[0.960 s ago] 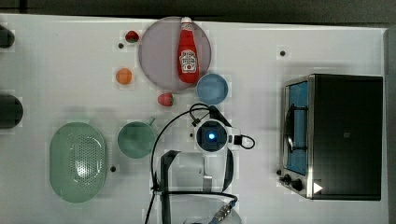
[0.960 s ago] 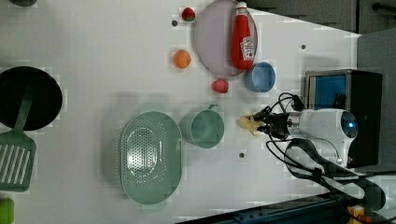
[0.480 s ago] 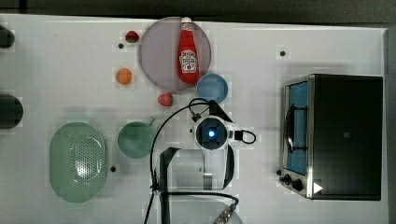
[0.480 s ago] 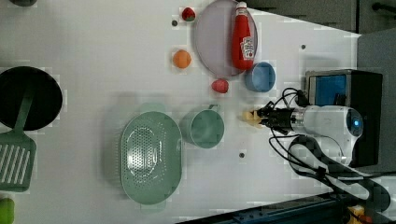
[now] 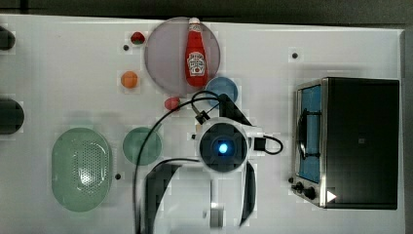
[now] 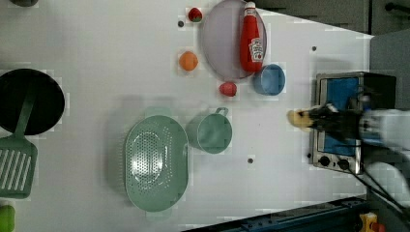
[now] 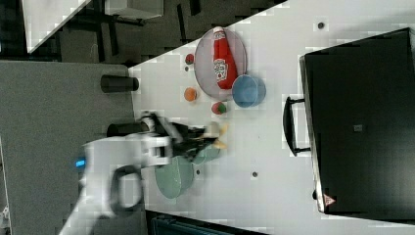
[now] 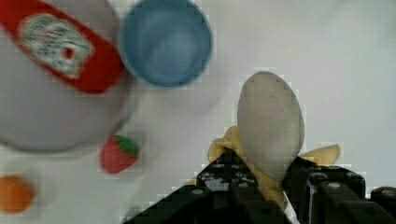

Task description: Pick Banana and place it in mug.

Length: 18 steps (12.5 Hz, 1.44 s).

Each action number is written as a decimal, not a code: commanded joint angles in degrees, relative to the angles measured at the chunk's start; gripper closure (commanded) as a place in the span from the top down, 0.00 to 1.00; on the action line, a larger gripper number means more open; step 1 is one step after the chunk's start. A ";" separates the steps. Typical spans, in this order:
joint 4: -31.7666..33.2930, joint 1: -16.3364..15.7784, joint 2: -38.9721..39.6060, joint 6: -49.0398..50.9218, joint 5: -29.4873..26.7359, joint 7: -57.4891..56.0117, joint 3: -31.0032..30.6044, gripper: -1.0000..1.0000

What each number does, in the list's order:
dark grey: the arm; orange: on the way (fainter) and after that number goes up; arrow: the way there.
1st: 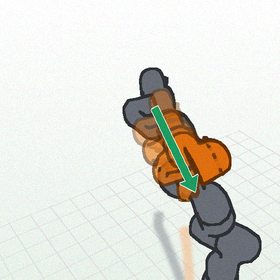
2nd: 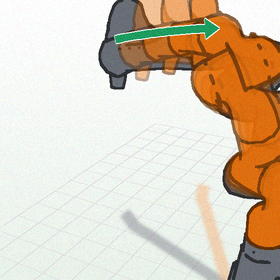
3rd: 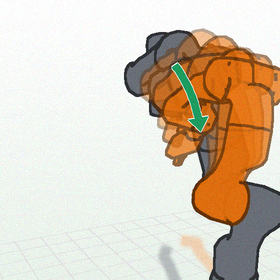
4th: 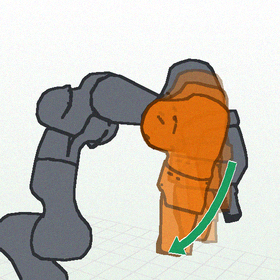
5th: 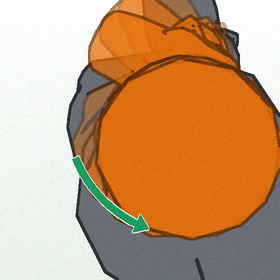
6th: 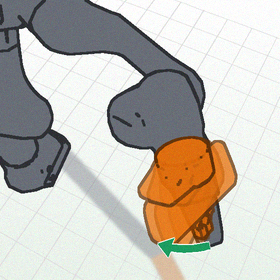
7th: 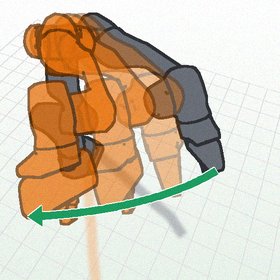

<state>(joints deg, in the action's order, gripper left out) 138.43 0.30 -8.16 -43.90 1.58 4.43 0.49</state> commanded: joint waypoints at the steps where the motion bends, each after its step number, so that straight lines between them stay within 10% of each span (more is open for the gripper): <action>1: -6.17 -0.97 -6.38 14.90 0.93 -0.63 -1.08 0.24; 8: -17.08 -4.31 -5.67 31.31 -7.90 19.67 -15.78 0.24; 18: -5.66 -4.40 7.92 1.93 -1.90 34.12 -24.57 0.24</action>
<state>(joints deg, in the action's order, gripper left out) 131.83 -5.67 0.60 -41.52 -0.79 35.28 -25.05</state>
